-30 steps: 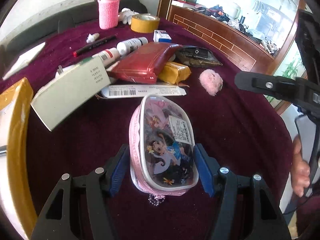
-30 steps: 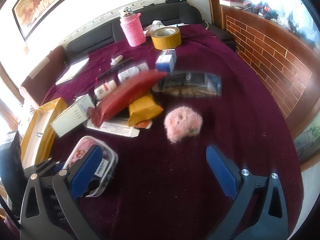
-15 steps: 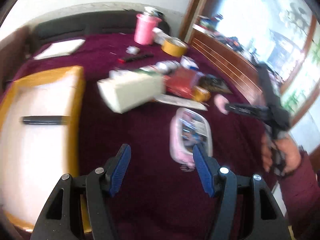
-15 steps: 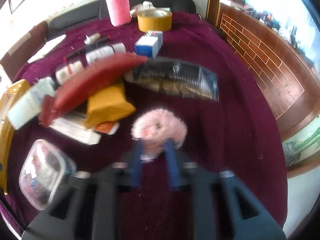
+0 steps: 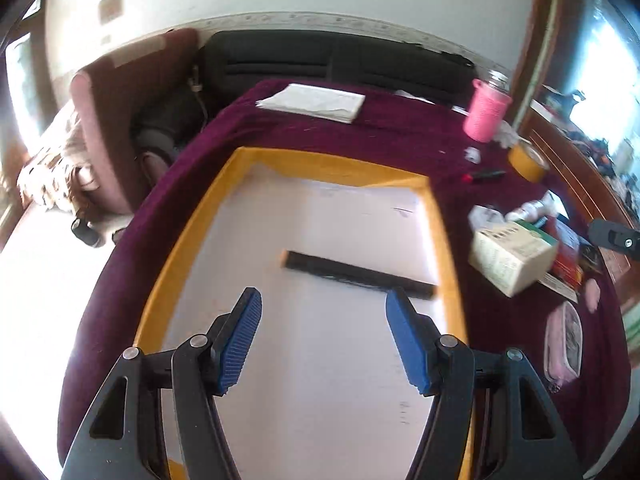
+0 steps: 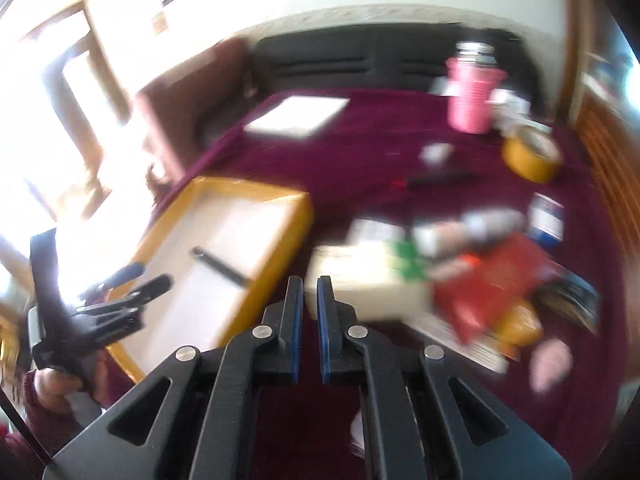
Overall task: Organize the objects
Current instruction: 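Close the right gripper on the pink fluffy ball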
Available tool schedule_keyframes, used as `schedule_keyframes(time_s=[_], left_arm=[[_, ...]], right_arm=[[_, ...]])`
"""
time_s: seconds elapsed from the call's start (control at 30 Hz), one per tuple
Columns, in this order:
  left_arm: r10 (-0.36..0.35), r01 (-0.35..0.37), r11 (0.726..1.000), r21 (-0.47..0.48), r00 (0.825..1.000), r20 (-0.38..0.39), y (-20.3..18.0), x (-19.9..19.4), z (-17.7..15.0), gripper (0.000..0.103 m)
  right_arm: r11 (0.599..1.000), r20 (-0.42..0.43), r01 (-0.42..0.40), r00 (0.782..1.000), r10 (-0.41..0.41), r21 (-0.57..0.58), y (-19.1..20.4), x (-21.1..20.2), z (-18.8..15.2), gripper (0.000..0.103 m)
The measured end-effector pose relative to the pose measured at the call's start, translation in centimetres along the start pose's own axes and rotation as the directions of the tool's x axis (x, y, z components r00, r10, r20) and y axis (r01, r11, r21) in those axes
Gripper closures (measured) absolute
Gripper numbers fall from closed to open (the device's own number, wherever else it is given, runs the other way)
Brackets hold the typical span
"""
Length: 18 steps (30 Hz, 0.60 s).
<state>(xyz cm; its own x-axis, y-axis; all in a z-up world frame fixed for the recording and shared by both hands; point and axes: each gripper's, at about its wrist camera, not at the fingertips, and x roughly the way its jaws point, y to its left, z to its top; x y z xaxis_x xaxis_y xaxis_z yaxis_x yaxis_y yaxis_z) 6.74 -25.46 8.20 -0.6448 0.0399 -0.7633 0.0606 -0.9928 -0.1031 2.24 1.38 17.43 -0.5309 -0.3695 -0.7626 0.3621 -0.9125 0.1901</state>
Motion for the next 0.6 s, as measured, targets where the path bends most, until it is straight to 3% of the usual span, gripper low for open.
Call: schedule_keyframes(time_s=[0.1, 0.17, 0.23, 0.27, 0.33, 0.4, 0.5, 0.6], left_arm=[[-0.040, 0.040, 0.998, -0.053, 0.999, 0.008, 2.5, -0.9, -1.0, 0.044], [-0.073, 0.073, 0.995, -0.062, 0.997, 0.003, 3.5, -1.4, -1.9, 0.042], [-0.099, 0.098, 0.993, -0.070, 0.995, 0.002, 4.1, -1.6, -2.5, 0.040], [-0.111, 0.111, 0.991, -0.076, 0.994, 0.001, 4.2, -1.7, -2.7, 0.040], [-0.139, 0.138, 0.986, -0.091, 0.990, -0.001, 3.9, -1.6, -2.9, 0.040], [-0.149, 0.148, 0.984, -0.097, 0.989, -0.001, 3.2, -1.6, -3.0, 0.040], [-0.150, 0.150, 0.986, -0.078, 0.989, 0.002, 1.6, -1.7, -3.1, 0.040], [-0.145, 0.144, 0.988, -0.056, 0.989, -0.009, 0.3, -2.0, -3.2, 0.040]], right_arm=[[0.999, -0.031, 0.046, 0.998, -0.046, 0.016, 0.2, 1.5, 0.9, 0.097], [0.992, -0.026, 0.068, 0.998, -0.065, 0.107, -3.1, 0.6, 0.7, 0.086], [0.966, -0.034, 0.165, 0.986, -0.161, 0.197, -8.2, -0.7, -0.8, 0.039], [0.948, -0.046, 0.213, 0.977, -0.209, 0.238, -10.5, -1.4, -1.8, 0.034], [0.890, -0.091, 0.297, 0.955, -0.283, 0.345, -15.7, -2.5, -4.4, 0.034], [0.840, -0.142, 0.333, 0.943, -0.301, 0.427, -19.5, -2.7, -6.6, 0.034], [0.802, -0.201, 0.409, 0.913, -0.356, 0.435, -22.0, -1.6, -8.1, 0.034], [0.793, -0.245, 0.451, 0.892, -0.381, 0.410, -23.3, 0.9, -8.7, 0.039]])
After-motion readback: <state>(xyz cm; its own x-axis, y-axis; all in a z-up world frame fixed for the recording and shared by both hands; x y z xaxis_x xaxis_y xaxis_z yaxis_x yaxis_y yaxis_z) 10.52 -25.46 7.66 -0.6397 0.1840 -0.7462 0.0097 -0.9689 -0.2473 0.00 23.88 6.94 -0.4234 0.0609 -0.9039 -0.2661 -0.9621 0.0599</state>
